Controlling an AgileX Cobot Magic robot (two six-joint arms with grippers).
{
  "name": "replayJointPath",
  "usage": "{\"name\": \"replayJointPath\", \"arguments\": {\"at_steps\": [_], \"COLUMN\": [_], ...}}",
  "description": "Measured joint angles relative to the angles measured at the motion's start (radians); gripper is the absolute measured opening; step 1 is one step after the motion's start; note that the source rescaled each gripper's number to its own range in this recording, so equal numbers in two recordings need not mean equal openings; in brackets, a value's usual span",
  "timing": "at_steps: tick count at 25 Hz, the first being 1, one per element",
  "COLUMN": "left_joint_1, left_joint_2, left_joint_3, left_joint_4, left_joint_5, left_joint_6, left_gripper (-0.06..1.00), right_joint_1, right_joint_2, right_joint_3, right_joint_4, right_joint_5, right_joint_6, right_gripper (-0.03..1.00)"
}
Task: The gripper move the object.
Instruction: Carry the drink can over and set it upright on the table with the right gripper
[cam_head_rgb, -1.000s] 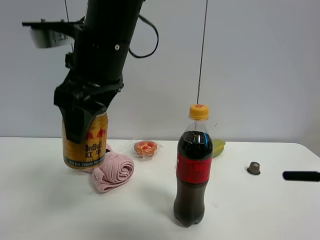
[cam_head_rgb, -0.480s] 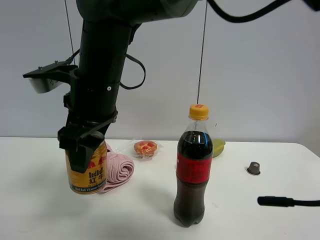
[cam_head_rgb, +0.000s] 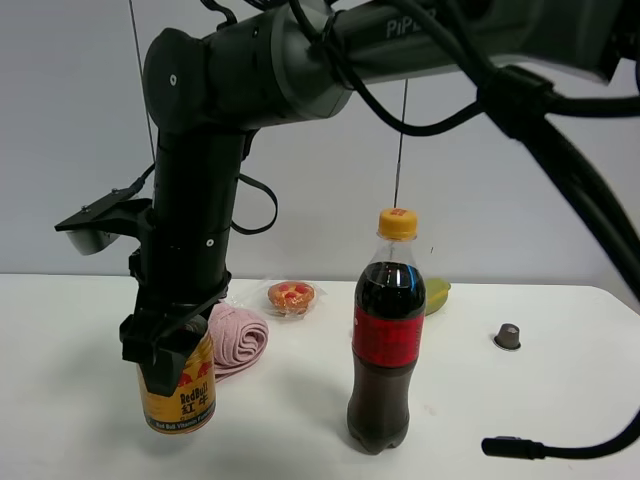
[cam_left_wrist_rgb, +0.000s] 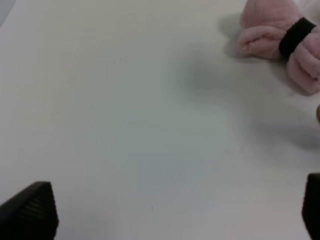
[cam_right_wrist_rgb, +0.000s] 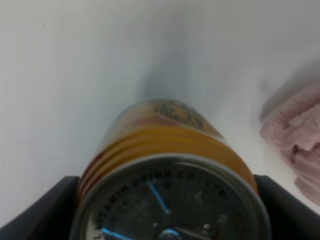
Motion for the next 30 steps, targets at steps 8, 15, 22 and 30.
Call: {"name": "replayJointPath", "arguments": {"at_steps": [8, 15, 22, 30], "left_joint_1": [0.000, 0.000, 0.000, 0.000], "left_joint_2": [0.000, 0.000, 0.000, 0.000], "left_joint_3": [0.000, 0.000, 0.000, 0.000], "left_joint_4": [0.000, 0.000, 0.000, 0.000], "left_joint_5": [0.000, 0.000, 0.000, 0.000], "left_joint_6": [0.000, 0.000, 0.000, 0.000], "left_gripper": [1.00, 1.00, 1.00, 1.00], "right_joint_1": [0.000, 0.000, 0.000, 0.000], "right_joint_2": [0.061, 0.082, 0.103, 0.103], "right_joint_3": [0.000, -0.001, -0.001, -0.005], "right_joint_4": [-0.005, -0.038, -0.037, -0.037], "right_joint_5": [-0.041, -0.067, -0.076, -0.053], "right_joint_6": [-0.001, -0.003, -0.003, 0.048], "right_gripper": [0.00, 0.00, 0.00, 0.55]}}
